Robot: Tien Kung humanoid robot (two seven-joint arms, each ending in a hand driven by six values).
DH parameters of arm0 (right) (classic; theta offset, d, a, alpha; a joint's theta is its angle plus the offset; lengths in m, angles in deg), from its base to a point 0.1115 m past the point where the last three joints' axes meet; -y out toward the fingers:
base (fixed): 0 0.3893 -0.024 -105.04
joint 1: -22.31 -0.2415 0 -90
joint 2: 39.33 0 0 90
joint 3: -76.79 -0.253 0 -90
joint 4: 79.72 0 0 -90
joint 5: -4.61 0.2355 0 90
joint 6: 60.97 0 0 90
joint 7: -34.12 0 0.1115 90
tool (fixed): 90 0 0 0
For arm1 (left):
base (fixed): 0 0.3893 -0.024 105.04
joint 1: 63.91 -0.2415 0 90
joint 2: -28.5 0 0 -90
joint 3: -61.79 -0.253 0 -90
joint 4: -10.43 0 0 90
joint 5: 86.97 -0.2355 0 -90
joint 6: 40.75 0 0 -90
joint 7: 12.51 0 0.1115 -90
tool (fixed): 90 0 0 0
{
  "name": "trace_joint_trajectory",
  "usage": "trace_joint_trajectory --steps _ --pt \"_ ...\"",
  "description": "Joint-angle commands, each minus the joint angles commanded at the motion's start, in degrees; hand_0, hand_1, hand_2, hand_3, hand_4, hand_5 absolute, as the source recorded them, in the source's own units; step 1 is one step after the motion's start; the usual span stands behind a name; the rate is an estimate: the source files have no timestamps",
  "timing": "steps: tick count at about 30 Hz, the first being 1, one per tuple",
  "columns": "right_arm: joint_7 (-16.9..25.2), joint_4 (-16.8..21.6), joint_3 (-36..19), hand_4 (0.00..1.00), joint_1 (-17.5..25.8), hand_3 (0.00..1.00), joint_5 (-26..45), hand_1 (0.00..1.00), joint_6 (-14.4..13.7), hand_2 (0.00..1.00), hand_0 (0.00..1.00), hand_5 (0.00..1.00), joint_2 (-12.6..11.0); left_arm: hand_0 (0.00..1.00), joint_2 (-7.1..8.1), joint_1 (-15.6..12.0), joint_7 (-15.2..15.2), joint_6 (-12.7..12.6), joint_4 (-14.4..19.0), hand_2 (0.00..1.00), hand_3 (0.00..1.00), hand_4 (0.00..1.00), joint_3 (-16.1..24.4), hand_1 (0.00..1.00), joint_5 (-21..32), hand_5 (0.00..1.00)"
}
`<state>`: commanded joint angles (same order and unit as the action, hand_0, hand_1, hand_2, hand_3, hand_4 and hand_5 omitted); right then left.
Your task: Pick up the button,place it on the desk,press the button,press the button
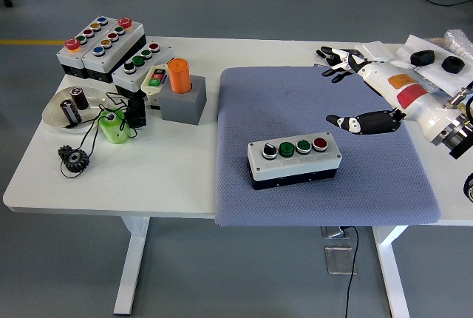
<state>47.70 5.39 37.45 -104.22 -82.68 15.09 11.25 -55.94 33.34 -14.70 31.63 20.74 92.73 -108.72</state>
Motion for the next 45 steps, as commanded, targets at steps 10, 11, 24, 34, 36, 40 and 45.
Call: trace_joint_trajectory --steps 10,11,24,34,36,40,45 --pt "-5.91 -0.07 3.66 0.615 -0.26 0.681 -4.20 0.002 6.24 0.052 0.023 0.370 0.42 0.643 -0.21 -0.64 -0.13 0.03 0.00 0.706 0.517 0.304 0.54 0.695 -0.39 0.998" --pt "-6.16 -0.22 3.86 0.615 -0.30 0.681 -4.47 0.002 6.60 0.052 0.023 0.370 0.45 0.643 -0.20 -0.66 -0.12 0.05 0.00 0.706 0.517 0.304 0.46 0.695 -0.32 0.998" --pt "-6.24 -4.92 7.15 0.593 -0.94 0.676 -5.11 0.002 5.87 0.053 0.022 0.420 1.49 0.642 0.06 -0.66 0.17 0.18 0.00 0.704 0.515 0.301 -0.31 0.695 0.73 0.998" --pt "-6.36 -8.92 9.37 0.584 -1.50 0.674 -5.53 0.002 5.86 0.054 0.025 0.441 3.30 0.642 0.03 -0.68 0.13 0.17 0.00 0.703 0.514 0.301 -1.02 0.695 1.27 0.998" --pt "-6.47 -9.25 9.82 0.584 -1.57 0.674 -5.57 0.002 5.88 0.054 0.025 0.441 3.37 0.642 0.01 -0.70 0.08 0.16 0.00 0.703 0.514 0.301 -0.84 0.695 1.12 0.998" --pt "-6.86 -9.98 10.67 0.573 -1.79 0.674 -5.63 0.002 6.14 0.055 0.026 0.454 3.70 0.642 0.01 -0.69 0.01 0.19 0.00 0.702 0.514 0.301 -0.94 0.695 1.09 0.998" --pt "-7.45 -10.54 11.04 0.567 -2.03 0.674 -5.86 0.002 6.35 0.055 0.026 0.466 3.93 0.642 -0.02 -0.67 -0.07 0.20 0.00 0.702 0.513 0.301 -0.76 0.695 0.85 0.998"
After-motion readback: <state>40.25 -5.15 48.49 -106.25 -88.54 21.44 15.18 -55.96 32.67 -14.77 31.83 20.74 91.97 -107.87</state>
